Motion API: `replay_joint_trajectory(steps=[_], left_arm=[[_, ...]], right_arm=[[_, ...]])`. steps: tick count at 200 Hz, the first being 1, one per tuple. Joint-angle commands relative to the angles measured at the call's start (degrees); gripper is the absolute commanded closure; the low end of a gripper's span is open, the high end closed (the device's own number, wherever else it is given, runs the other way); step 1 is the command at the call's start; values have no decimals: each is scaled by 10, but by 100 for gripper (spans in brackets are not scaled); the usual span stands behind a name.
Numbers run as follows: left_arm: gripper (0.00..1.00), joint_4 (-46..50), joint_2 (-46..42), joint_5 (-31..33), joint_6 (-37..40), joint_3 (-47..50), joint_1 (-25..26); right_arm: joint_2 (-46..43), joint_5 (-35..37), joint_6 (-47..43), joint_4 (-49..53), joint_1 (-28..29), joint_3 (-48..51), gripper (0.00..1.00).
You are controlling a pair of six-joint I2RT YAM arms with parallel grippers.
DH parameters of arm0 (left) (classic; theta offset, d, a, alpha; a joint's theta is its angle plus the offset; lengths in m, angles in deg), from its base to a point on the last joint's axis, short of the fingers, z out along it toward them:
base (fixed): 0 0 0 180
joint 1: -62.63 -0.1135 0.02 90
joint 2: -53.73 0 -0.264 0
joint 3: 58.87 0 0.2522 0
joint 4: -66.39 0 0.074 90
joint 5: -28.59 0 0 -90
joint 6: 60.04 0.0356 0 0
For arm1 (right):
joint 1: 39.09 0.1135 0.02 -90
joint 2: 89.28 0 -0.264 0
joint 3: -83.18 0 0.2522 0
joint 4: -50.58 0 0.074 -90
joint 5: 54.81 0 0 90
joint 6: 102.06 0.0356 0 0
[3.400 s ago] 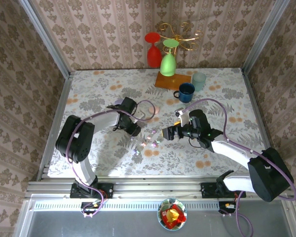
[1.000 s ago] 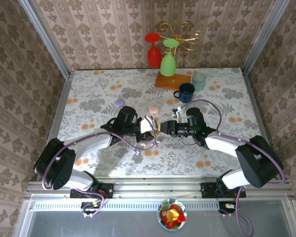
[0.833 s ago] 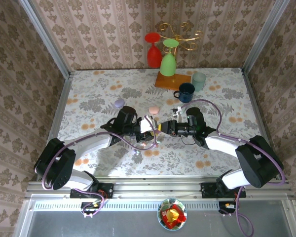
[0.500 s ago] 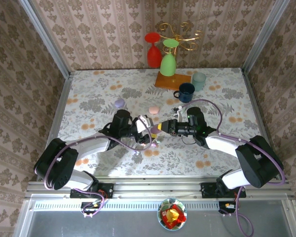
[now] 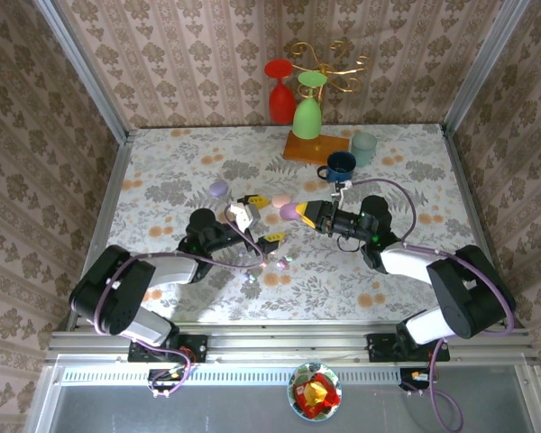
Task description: Insert the wireless bluetooth earbuds into the charging case
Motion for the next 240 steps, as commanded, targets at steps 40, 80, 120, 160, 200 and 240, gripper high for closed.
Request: replay_joint_trajectory(steps=[40, 80, 120, 160, 200, 240], left_arm=[[3, -94, 5, -46, -13, -5, -5], [2, -94, -4, -42, 1, 5, -6], [3, -96, -9, -46, -4, 5, -6], [6, -97, -4, -59, -24, -11, -6], [22, -98, 7, -81, -30, -48, -8], [34, -98, 23, -117, -42, -74, -8]], right_arm=[[47, -24, 102, -166, 1, 7, 100], [28, -22, 109, -165, 1, 0, 100], [12, -13, 129, -166, 4, -4, 100], [-5, -15, 136, -166, 21, -15, 100], [5, -2, 155, -168, 33, -25, 100], [3, 1, 159, -167, 39, -25, 100]])
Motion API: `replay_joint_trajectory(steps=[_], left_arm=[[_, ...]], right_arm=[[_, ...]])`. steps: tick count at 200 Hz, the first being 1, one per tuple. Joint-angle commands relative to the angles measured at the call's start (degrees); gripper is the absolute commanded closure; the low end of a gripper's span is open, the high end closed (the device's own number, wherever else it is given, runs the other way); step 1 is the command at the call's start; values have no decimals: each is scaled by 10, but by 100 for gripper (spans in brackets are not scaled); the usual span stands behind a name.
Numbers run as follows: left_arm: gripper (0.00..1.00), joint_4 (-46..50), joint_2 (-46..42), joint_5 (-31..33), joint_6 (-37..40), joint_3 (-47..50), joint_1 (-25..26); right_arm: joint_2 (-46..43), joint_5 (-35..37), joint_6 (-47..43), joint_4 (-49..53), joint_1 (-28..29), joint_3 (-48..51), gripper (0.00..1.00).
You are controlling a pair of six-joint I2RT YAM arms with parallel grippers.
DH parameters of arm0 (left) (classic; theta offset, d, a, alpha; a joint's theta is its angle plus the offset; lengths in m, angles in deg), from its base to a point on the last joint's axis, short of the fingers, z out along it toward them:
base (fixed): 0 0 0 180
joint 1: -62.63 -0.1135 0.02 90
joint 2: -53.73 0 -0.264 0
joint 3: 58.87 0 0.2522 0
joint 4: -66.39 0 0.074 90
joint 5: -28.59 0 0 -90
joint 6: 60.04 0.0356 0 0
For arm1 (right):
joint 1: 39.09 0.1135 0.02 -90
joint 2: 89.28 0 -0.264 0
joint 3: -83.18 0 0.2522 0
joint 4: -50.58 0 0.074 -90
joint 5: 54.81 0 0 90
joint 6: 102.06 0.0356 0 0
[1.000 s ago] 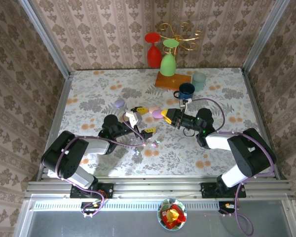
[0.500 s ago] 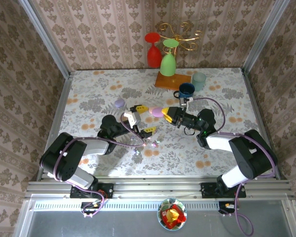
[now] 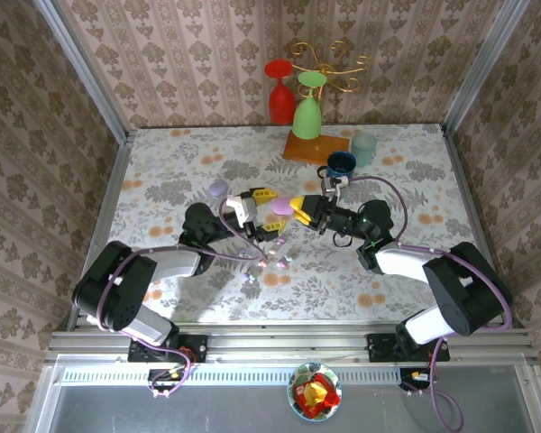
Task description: Insert the wireless bluetooth earbuds into the charging case
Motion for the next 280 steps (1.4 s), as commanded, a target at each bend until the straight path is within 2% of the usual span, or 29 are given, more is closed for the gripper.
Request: replay_joint_trajectory(steps=[1, 78, 127, 174, 269, 280], left_arm=[[35, -15, 16, -40, -16, -21, -4], [58, -16, 23, -56, -37, -36, -4], [57, -15, 18, -60, -46, -35, -4], [49, -16, 20, -62, -47, -34, -4], [68, -15, 19, -72, -47, -31, -3], [68, -15, 19, -66, -43, -27, -3]], right_arm=[[-4, 8, 9, -28, 5, -15, 100], [-1, 9, 2, -27, 7, -19, 100], [8, 11, 4, -28, 8, -21, 100], [9, 15, 3, -27, 8, -19, 100], [20, 19, 2, -27, 8, -17, 100], [19, 19, -1, -26, 8, -17, 91]])
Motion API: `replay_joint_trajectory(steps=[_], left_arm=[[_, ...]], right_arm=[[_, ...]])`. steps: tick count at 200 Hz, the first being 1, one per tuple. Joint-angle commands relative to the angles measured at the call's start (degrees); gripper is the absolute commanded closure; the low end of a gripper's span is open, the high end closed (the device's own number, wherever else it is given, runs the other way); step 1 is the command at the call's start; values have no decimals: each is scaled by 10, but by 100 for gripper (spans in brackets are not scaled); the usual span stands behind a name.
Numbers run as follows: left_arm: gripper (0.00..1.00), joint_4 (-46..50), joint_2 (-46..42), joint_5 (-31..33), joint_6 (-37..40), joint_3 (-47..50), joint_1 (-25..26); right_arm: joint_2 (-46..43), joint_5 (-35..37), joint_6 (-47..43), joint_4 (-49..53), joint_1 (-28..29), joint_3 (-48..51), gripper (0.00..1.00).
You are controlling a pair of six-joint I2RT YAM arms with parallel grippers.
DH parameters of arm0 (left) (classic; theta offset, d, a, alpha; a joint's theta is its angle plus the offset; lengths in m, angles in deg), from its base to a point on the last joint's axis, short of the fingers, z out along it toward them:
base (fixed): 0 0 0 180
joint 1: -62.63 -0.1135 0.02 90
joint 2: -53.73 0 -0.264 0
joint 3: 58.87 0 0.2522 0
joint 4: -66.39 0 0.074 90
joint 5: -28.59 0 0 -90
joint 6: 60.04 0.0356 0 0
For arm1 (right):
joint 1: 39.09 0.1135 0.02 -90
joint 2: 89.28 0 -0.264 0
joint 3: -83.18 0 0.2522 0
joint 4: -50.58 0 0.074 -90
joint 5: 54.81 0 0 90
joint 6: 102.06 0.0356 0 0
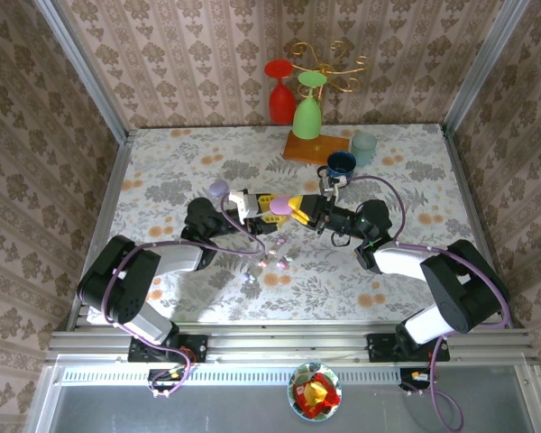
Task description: Insert the wireless bluetooth earbuds into the charging case
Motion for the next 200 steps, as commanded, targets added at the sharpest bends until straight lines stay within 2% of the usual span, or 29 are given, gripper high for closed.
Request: replay_joint_trajectory(steps=[1, 33, 51, 81, 112, 147, 176, 200], left_arm=[[68, -20, -3, -15, 0, -6, 2], [68, -19, -3, -13, -1, 3, 0], [68, -19, -5, -11, 6, 12, -1], [68, -19, -4, -13, 12, 30, -7], [69, -18, -1, -16, 16, 42, -8], [69, -18, 10, -26, 16, 55, -9], [69, -18, 17, -30, 25, 72, -10], [69, -18, 20, -26, 37, 85, -10]], right_arm=[[8, 17, -3, -12, 3, -14, 90], [5, 23, -16, -8, -3, -11, 51], [4, 23, -26, -3, -17, -6, 35], [-18, -3, -64, 36, -70, 5, 30], [-85, -25, -199, 225, -100, -10, 28], [-194, 12, -495, 574, -99, -76, 23], [-242, 28, -680, 697, -86, -111, 16], [-252, 76, -867, 818, -46, -152, 9]])
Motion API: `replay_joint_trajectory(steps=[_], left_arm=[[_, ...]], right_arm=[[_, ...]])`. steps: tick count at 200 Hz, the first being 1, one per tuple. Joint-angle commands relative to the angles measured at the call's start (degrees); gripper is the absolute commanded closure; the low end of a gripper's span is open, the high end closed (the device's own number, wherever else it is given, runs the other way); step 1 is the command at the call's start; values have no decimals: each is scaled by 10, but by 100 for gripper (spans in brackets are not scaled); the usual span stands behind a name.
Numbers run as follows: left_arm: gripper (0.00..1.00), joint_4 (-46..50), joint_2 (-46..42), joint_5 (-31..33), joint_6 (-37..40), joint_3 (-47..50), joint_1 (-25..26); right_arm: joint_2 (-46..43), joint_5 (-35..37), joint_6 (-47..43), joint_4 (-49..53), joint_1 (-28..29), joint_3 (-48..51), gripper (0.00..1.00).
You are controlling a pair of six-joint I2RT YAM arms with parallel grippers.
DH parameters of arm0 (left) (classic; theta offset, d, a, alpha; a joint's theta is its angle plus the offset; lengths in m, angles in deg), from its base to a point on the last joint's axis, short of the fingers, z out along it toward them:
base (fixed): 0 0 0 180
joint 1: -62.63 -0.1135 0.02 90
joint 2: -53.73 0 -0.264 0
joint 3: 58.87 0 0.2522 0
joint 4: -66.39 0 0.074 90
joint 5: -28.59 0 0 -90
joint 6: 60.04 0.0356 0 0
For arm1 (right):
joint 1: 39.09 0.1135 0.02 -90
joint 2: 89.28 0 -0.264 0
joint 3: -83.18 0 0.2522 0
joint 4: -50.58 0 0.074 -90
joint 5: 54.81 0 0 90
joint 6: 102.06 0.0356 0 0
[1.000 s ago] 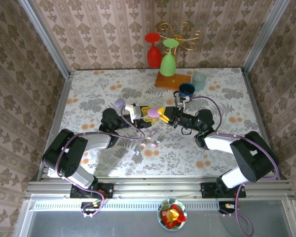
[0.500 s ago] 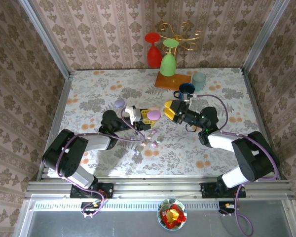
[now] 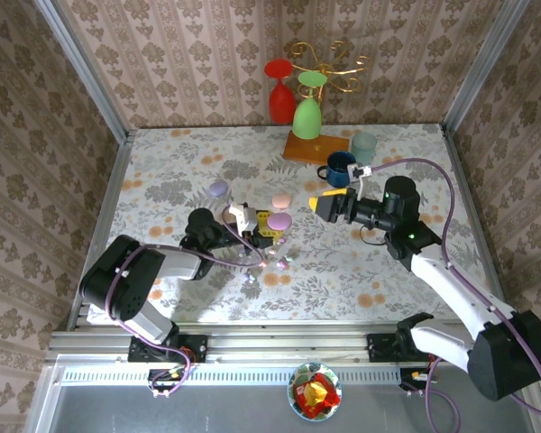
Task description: Insert the wireless bluetooth earbuds into the charging case
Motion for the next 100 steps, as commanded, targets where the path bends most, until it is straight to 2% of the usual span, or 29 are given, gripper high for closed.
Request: replay_joint_trajectory(steps=[1, 16, 39, 100], left_arm=[[69, -17, 7, -14, 23, 14, -5], [69, -16, 9, -5, 26, 20, -4], [69, -17, 15, -5, 31, 25, -1], [68, -17, 35, -12, 32, 13, 5]], right_arm=[[-9, 56, -272, 202, 35, -44, 9], [-2, 68, -356, 244, 62, -64, 8], [6, 70, -435, 219, 99, -56, 8], [111, 86, -508, 221, 145, -120, 6]])
